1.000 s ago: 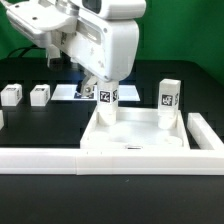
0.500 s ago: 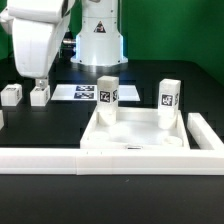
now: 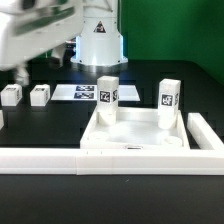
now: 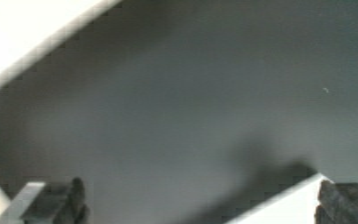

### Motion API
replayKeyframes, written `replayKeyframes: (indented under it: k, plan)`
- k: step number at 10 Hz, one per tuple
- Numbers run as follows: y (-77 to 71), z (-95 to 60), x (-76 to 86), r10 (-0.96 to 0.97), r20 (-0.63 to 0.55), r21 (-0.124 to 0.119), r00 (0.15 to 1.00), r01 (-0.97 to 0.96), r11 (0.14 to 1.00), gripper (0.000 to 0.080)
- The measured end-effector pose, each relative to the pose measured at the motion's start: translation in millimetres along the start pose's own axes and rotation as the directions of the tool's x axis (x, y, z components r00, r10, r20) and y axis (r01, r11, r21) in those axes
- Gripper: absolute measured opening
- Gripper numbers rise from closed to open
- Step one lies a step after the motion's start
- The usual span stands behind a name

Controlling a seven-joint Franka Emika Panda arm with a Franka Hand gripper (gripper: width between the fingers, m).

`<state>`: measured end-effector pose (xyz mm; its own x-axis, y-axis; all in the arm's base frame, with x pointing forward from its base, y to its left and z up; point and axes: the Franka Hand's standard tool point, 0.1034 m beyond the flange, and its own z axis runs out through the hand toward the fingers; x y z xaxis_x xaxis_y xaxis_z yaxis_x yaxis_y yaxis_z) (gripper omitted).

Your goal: Assemble square table

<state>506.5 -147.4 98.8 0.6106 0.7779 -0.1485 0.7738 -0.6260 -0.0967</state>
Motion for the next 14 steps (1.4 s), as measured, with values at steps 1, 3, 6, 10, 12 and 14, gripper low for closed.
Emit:
replayKeyframes:
  k: [1,3,6,10,12,14]
  plan:
    - [-5.6,11.0,-23.9,0.167,-0.012,-0.009,0.986,-0.167,0.986,0.0649]
    - [-21.3,24.2,-52.0,0.349,-0.038,-0.002,0.936,-0.349,0.937,0.0649]
    - [-22.5,28.6,-47.3,0.479,-0.050,0.031,0.876,-0.478,0.878,0.0649]
    - [-45.2,44.4,-41.0,0.611,0.084,0.064,0.787,-0.616,0.785,0.0649]
    - [-76.6,58.5,-40.5,0.637,0.352,0.045,0.686,-0.692,0.720,0.0649]
    - [-86.2,69.4,-45.0,0.589,0.462,0.081,0.663,-0.693,0.716,0.0649]
